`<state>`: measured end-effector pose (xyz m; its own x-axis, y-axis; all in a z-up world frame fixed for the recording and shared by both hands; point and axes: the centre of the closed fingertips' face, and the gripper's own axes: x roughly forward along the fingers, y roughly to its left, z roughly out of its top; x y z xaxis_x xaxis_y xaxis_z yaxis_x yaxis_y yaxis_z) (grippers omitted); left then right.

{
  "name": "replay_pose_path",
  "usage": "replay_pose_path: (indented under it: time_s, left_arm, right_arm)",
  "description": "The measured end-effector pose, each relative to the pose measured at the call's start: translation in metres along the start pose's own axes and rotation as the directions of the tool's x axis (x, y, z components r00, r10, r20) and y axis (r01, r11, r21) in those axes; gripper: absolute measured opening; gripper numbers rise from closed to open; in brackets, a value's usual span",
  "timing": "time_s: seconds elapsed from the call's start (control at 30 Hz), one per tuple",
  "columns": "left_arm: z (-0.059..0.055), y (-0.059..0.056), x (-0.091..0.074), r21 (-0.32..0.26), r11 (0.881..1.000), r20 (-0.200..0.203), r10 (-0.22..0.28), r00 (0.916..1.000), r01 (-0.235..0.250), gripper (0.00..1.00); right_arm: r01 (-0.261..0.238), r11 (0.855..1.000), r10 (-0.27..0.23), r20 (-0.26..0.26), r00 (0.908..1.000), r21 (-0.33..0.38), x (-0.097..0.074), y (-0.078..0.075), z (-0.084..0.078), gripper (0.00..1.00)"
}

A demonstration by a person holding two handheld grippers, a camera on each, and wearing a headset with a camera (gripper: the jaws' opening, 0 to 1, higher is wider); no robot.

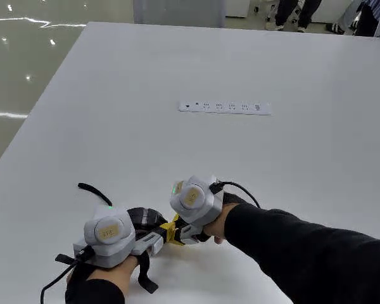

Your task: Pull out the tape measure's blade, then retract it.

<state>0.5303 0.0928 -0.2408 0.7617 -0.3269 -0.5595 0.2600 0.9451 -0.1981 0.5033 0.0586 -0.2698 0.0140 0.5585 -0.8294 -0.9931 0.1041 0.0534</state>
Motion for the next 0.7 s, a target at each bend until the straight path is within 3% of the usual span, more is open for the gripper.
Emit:
replay_pose_path:
  time_s: [0.07, 0.1, 0.13, 0.2, 0.3, 0.33, 0.4, 0.53, 0.6, 0.67, 0.7]
  left_arm:
    - [0.003, -0.001, -0.001, 0.032, 0.999, 0.010, -0.001, 0.9999, 0.001, 0.65]
    - [0.008, -0.002, -0.001, 0.110, 0.994, 0.029, 0.003, 0.9996, -0.006, 0.65]
    - [0.006, -0.003, -0.002, 0.094, 0.996, 0.015, 0.004, 0.9999, -0.006, 0.64]
    - [0.013, -0.002, -0.003, 0.041, 0.999, 0.036, -0.014, 0.9992, 0.013, 0.64]
    - [0.018, 0.002, -0.005, 0.067, 0.998, 0.039, -0.020, 0.9990, 0.017, 0.66]
    - [0.016, 0.000, -0.006, 0.067, 0.997, 0.018, -0.042, 0.9989, 0.041, 0.66]
    - [0.022, 0.004, -0.008, 0.158, 0.986, 0.039, -0.050, 0.9980, 0.044, 0.68]
    - [0.024, 0.005, -0.015, 0.195, 0.977, 0.012, -0.094, 0.9955, 0.090, 0.72]
    - [0.017, 0.003, -0.018, 0.232, 0.962, -0.042, -0.138, 0.9896, 0.143, 0.71]
    - [0.014, 0.001, -0.020, 0.235, 0.953, -0.058, -0.184, 0.9812, 0.192, 0.77]
    - [0.015, 0.002, -0.020, 0.233, 0.953, -0.058, -0.185, 0.9809, 0.194, 0.79]
  right_arm:
    - [0.007, 1.000, -0.007, -0.001, 1.0000, 0.006, 0.000, -0.001, 0.000, 0.12]
    - [0.012, 1.000, -0.012, 0.001, 0.9999, 0.014, -0.001, -0.001, -0.001, 0.12]
    - [0.015, 1.000, -0.015, 0.002, 0.9999, 0.023, -0.001, -0.001, -0.001, 0.12]
    - [0.020, 0.999, -0.020, 0.006, 0.9998, 0.039, -0.003, -0.001, -0.001, 0.12]
    - [0.035, 0.999, -0.035, 0.010, 0.9993, 0.038, -0.006, -0.002, -0.001, 0.14]
    - [0.036, 0.999, -0.037, 0.009, 0.9993, 0.038, -0.008, -0.002, -0.002, 0.14]
    - [0.043, 0.999, -0.043, 0.009, 0.9990, 0.033, -0.011, -0.001, -0.002, 0.13]
    - [0.065, 0.998, -0.065, 0.022, 0.9976, 0.028, -0.020, -0.001, -0.003, 0.13]
    - [0.078, 0.996, -0.080, 0.041, 0.9960, 0.042, -0.026, -0.001, -0.002, 0.13]
    - [0.089, 0.994, -0.093, 0.063, 0.9937, 0.065, -0.033, 0.000, 0.000, 0.14]
    - [0.092, 0.993, -0.097, 0.072, 0.9927, 0.073, -0.035, 0.000, 0.000, 0.15]
